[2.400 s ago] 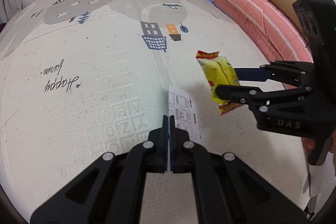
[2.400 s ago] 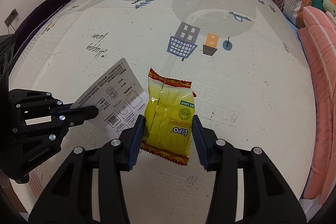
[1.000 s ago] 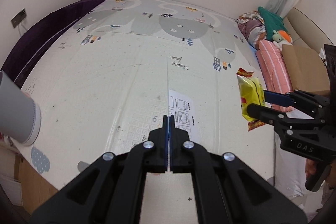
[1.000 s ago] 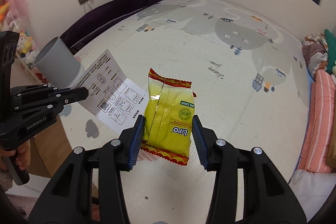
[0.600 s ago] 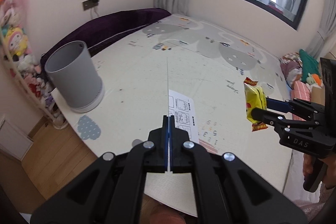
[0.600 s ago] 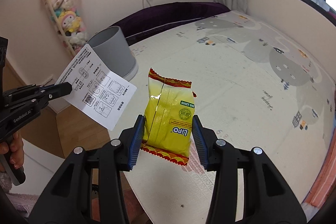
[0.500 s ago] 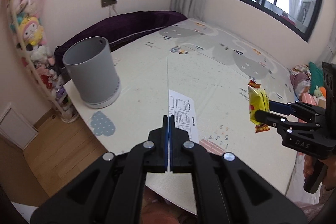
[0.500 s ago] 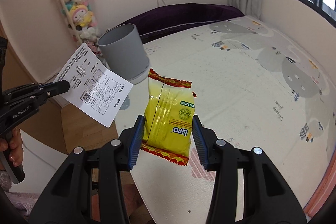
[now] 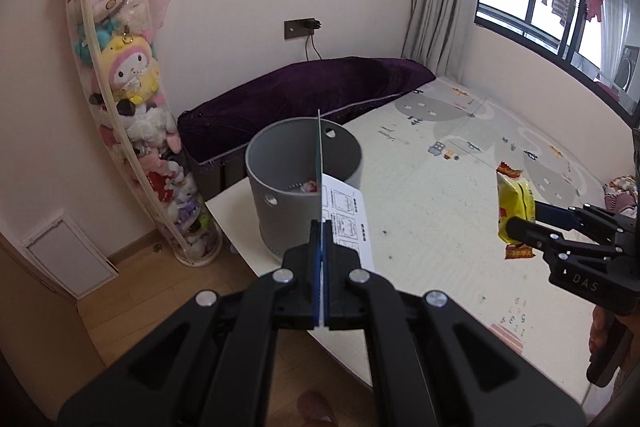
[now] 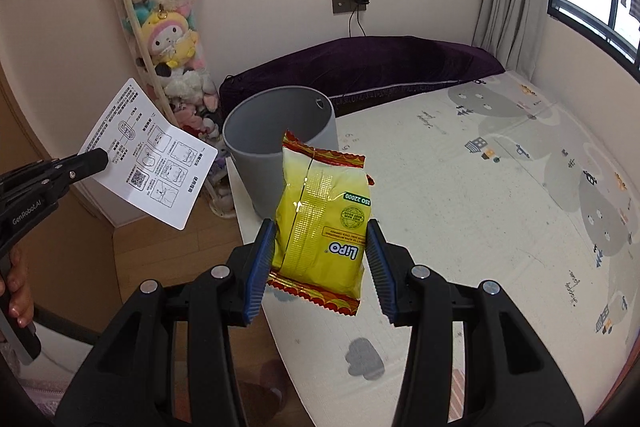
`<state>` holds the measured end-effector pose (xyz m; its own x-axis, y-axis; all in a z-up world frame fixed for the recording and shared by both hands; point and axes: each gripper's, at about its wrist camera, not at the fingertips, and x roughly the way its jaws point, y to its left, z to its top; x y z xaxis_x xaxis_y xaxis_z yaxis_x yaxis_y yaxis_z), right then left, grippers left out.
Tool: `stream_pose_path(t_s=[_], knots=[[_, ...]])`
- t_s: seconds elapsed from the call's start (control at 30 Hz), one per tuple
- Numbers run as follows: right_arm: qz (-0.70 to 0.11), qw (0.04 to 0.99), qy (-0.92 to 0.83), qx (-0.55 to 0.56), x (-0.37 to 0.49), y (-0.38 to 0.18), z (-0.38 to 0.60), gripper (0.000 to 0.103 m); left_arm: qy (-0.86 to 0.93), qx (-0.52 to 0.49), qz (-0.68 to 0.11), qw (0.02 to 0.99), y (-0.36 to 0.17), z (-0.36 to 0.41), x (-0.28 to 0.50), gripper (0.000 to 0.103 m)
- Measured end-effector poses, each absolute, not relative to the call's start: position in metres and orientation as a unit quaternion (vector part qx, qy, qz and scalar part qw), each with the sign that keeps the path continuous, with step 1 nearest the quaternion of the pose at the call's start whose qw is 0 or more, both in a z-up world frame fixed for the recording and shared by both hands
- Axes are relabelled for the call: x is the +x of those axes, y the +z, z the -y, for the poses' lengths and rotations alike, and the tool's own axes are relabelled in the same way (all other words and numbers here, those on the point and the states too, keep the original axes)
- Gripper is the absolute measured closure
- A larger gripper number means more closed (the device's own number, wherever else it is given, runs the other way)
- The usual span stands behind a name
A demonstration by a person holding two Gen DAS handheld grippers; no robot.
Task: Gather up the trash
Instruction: 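Lift the snack packet and leaflet and carry both to the grey bin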
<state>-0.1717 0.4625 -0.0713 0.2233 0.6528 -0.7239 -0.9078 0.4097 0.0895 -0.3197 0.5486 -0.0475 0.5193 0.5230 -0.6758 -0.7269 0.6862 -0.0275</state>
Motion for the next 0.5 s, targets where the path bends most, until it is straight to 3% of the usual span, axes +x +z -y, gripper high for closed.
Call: stream_pose_path(t_s=[0.23, 0.5], knots=[[-0.334, 0.782, 0.492, -0.185, -0.169, -0.054, -0.568, 0.059, 0.403, -0.131, -0.299, 0.855, -0.032, -0.617, -0.303, 0.102], [-0.350, 0.764, 0.495, -0.222, -0.142, -0.081, -0.653, 0.059, 0.441, -0.113, -0.302, 0.838, -0.055, -0.668, -0.260, 0.102]])
